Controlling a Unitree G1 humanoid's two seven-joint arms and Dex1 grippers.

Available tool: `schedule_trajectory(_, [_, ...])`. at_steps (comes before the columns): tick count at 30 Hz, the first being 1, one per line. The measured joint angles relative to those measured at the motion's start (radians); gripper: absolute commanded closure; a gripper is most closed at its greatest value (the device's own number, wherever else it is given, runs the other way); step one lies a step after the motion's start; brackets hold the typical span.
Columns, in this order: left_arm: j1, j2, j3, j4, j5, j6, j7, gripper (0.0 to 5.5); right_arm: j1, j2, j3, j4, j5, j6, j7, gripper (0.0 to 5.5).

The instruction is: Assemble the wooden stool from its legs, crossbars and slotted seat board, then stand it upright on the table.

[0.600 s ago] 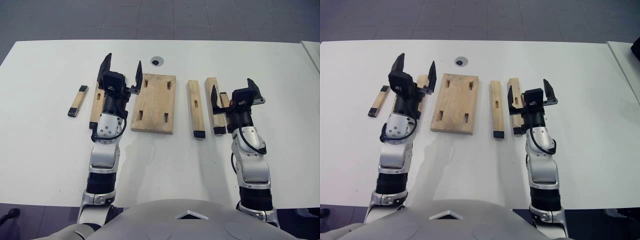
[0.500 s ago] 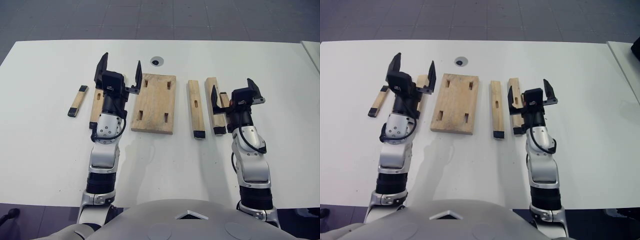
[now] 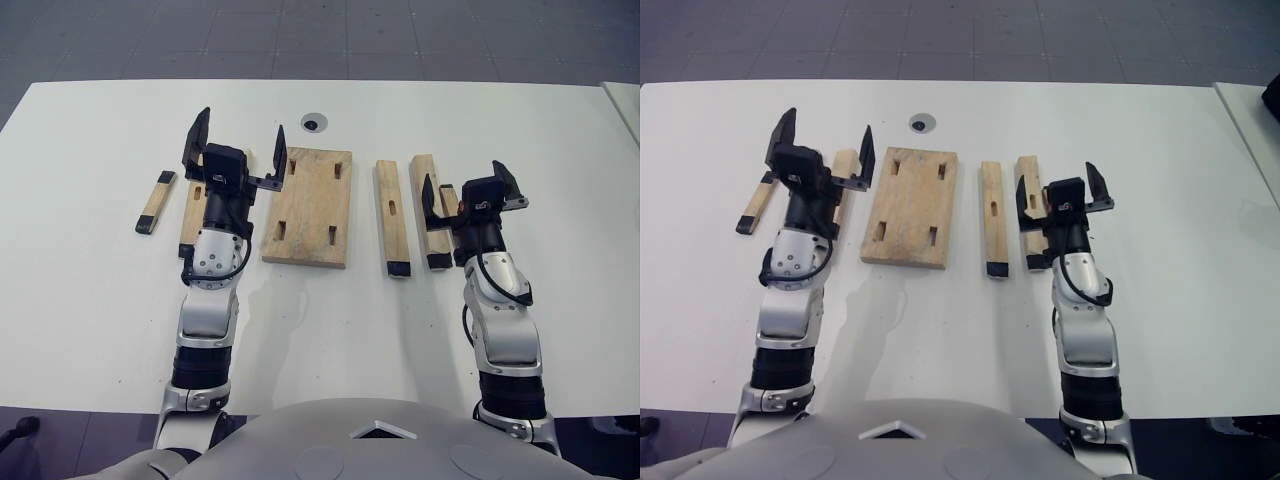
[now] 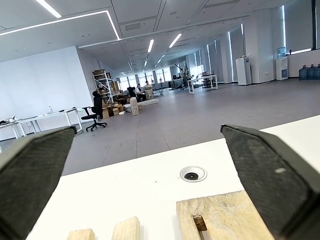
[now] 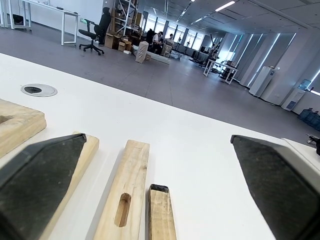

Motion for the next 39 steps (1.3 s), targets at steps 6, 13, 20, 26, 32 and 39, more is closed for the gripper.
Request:
schedule_trajectory(6, [0.005,0.0,0.0,-0.001,0.0,0.0,-0.001,0.13,0.001,0.002,0.0,-0.004,0.0,0.002,0.002,0.1])
schedule_trajectory(13, [0.019,-0.002,-0.006,-0.001,0.001,0.0,0.0,0.13,0.0,0.002,-0.005,-0.002,0.006,-0.001,0.012,0.1])
schedule_trajectory(20, [0.019,-0.001,-0.008,-0.001,0.001,0.0,0.0,0.13,0.007,0.012,-0.005,-0.003,0.012,-0.004,0.011,0.1])
schedule_trajectory(26, [0.022,-0.002,-0.005,-0.001,-0.001,0.0,0.003,0.13,0.007,0.019,-0.007,-0.004,0.016,-0.004,0.011,0.1])
schedule_trajectory(32, [0.056,-0.035,0.023,0.0,-0.022,0.011,0.029,0.95,-0.024,0.019,-0.016,-0.026,0.038,0.011,0.021,0.1])
schedule_trajectory(39, [0.06,-0.042,0.027,0.006,-0.023,0.014,0.032,0.14,-0.033,0.015,-0.077,-0.024,0.1,0.025,0.039,0.1])
